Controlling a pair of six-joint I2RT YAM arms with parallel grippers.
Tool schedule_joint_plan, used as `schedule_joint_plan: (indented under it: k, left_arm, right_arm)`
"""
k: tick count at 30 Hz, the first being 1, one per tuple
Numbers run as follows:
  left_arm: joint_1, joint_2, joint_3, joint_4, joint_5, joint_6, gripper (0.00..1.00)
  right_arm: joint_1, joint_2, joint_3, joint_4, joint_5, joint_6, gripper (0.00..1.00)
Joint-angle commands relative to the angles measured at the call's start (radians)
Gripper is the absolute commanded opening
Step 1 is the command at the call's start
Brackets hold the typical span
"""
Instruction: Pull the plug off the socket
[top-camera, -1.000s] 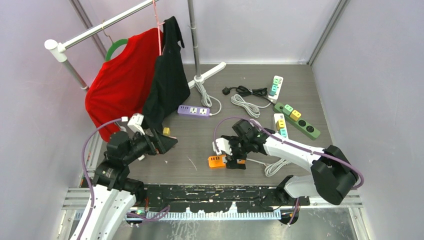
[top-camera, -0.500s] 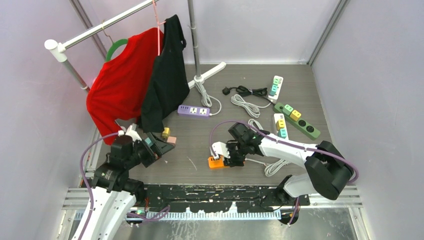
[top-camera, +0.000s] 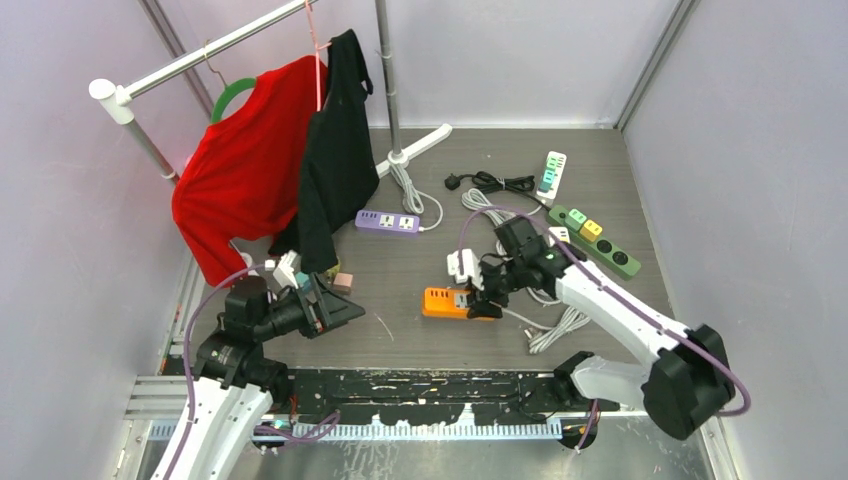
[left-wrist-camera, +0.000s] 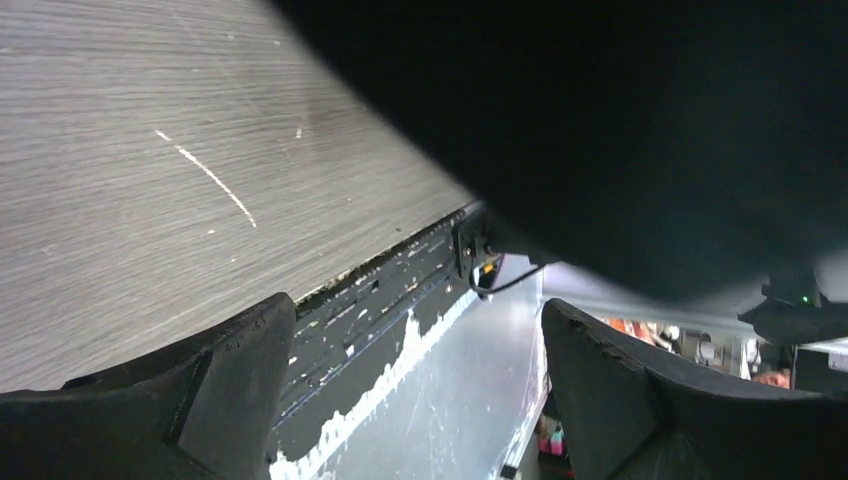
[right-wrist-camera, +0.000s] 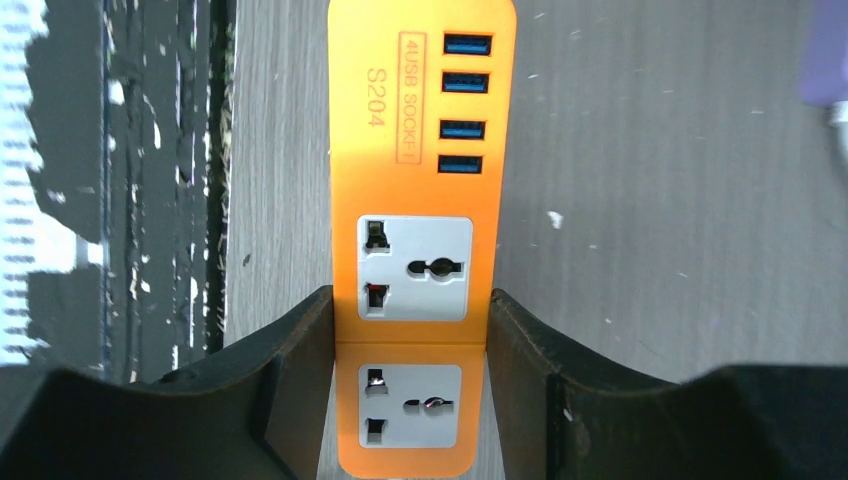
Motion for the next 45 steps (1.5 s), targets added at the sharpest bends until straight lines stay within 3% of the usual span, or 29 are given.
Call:
schedule_joint_plan:
  k: [1, 10, 16, 22, 28, 32, 38, 41, 45]
  left_arm:
    - [-0.008, 0.002, 0.059, 0.116, 0.138, 0.064, 0.92]
    - [-0.01, 0.009, 0.13, 0.096, 0.121, 0.195, 0.9]
    - [-0.011, 0.028, 0.258, 0.092, 0.059, 0.353, 0.91]
    - [-0.04, 0.124, 0.365, 0.125, 0.048, 0.603, 0.92]
    - [-0.04, 0.127, 0.239, 0.256, -0.012, 0.675, 0.92]
    - [-0.04, 0.1, 0.215, 0.255, -0.037, 0.712, 0.92]
    - [-0.04, 0.099, 0.203, 0.251, -0.048, 0.72, 0.92]
    - [-0.041, 0.106, 0.2, 0.255, -0.049, 0.719, 0.92]
    - [-0.041, 0.106, 0.195, 0.26, -0.047, 0.714, 0.92]
  right_arm:
    - [-0.059, -0.079, 0.114, -0.018, -0.12, 0.127, 0.01]
    - [-0.089, 0.07, 0.553, -0.123, -0.123, 0.438, 0.01]
    - [-0.09, 0.223, 0.805, 0.021, -0.005, 0.747, 0.01]
    - [-0.09, 0.418, 0.971, 0.283, 0.254, 1.216, 0.01]
    - [-0.09, 0.617, 1.063, 0.351, 0.523, 1.634, 0.01]
    - [-0.093, 0.79, 1.119, 0.369, 0.556, 1.708, 0.04]
    - [-0.099, 1.0, 1.197, 0.343, 0.635, 1.654, 0.06]
    - [-0.104, 1.038, 1.2, 0.334, 0.676, 1.616, 0.17]
    - [-0.105, 1.07, 1.197, 0.34, 0.686, 1.556, 0.63]
